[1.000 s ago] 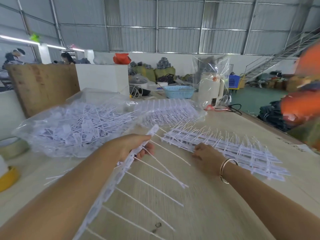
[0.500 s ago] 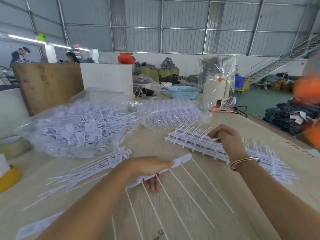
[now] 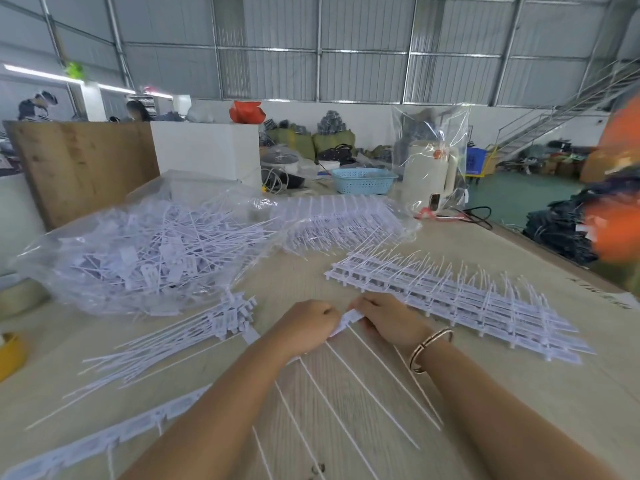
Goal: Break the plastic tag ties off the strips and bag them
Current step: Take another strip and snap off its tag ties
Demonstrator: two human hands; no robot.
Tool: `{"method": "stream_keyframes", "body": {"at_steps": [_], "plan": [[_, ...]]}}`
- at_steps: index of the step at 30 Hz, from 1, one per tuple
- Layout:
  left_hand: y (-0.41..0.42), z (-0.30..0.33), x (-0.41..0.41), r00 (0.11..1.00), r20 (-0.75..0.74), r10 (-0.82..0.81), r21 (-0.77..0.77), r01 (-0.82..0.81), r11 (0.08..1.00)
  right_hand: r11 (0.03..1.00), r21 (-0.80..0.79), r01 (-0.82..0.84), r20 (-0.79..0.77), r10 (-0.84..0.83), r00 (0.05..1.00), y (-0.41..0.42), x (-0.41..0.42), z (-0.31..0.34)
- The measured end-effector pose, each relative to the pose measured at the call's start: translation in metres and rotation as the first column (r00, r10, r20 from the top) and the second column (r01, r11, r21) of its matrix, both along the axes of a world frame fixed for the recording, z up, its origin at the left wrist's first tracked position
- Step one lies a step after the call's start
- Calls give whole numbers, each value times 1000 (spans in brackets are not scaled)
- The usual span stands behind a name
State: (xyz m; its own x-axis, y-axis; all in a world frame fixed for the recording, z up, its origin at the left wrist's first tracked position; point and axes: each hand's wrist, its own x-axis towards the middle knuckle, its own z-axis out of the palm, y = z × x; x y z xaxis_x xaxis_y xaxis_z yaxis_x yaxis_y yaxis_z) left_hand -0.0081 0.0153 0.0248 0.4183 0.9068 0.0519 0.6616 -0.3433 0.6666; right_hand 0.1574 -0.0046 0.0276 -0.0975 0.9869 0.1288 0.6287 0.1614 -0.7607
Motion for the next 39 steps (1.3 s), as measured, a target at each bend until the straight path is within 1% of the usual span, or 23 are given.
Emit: {"method": "stream_keyframes", "body": {"at_steps": [2, 4, 7, 8, 11, 14, 16, 17, 19, 20, 21, 22, 24, 25, 26, 27, 28, 29, 32, 33, 35, 37, 39], "plan": [[1, -4, 1, 987, 163, 8, -64, 2, 998, 998, -52, -25, -74, 21, 997, 0, 1, 0], [2, -8, 0, 967, 256, 16, -96, 8, 995, 991, -95, -95, -157, 79, 984, 0, 4, 2], [4, -10, 0, 977, 213, 24, -120, 2, 993, 988, -75, -138, -98, 130, 987, 0, 7, 0], [4, -9, 0, 977, 211, 25, -135, 4, 991, 989, -51, -137, -109, 130, 985, 0, 7, -2], [3, -9, 1, 938, 345, 39, -209, 36, 977, 992, 26, -123, -301, 125, 945, 0, 6, -9], [-1, -5, -1, 867, 492, 83, -279, 66, 958, 989, 96, -108, -436, 140, 889, -1, -6, -13], [-2, -4, -3, 830, 552, 82, -313, 116, 943, 988, 131, -80, -548, 140, 825, 0, -15, -13], [-2, -2, -6, 818, 570, 79, -322, 134, 937, 989, 141, -30, -629, 113, 769, 0, -16, -11], [-1, -2, -9, 797, 599, 83, -322, 145, 935, 988, 107, 110, -805, 21, 593, 2, -8, -7], [0, -2, -10, 777, 623, 88, -320, 151, 935, 985, 80, 154, -833, -19, 552, 3, -2, -6], [0, -3, -11, 750, 654, 99, -325, 161, 932, 983, 58, 176, -810, -57, 584, 3, 1, -7], [0, -4, -11, 729, 676, 113, -334, 166, 928, 983, 39, 180, -735, -94, 671, 3, 1, -7], [-1, -4, -11, 725, 680, 106, -336, 180, 925, 987, 12, 159, -455, -136, 880, 4, -5, -11], [-1, -3, -11, 750, 657, 73, -314, 184, 931, 990, 2, 140, -287, -134, 949, 6, -11, -12], [-1, -3, -12, 797, 603, 33, -275, 169, 946, 993, -2, 119, -147, -118, 982, 9, -15, -12], [-2, -2, -12, 846, 533, 7, -231, 137, 963, 995, 0, 103, -70, -102, 992, 10, -19, -12], [-3, -2, -13, 893, 450, -8, -176, 97, 980, 995, 10, 98, -57, -97, 994, 11, -22, -12], [-4, -3, -14, 930, 368, -21, -112, 66, 992, 993, 24, 111, -98, -109, 989, 11, -23, -12], [-8, -7, -16, 986, 151, -72, 65, 63, 996, 975, 49, 218, -382, -183, 906, 0, -17, -10], [-8, -8, -17, 989, 124, -80, 97, 68, 993, 975, 48, 217, -421, -177, 890, -4, -15, -10], [-8, -7, -17, 987, 142, -75, 118, 59, 991, 989, 63, 137, -345, -108, 932, -12, -14, -7], [-8, -6, -17, 977, 206, -53, 107, 32, 994, 995, 95, 16, -208, 4, 978, -17, -19, -5], [-8, -5, -17, 956, 290, -36, 77, 14, 997, 992, 117, -50, -78, 60, 995, -15, -22, -5]]}}
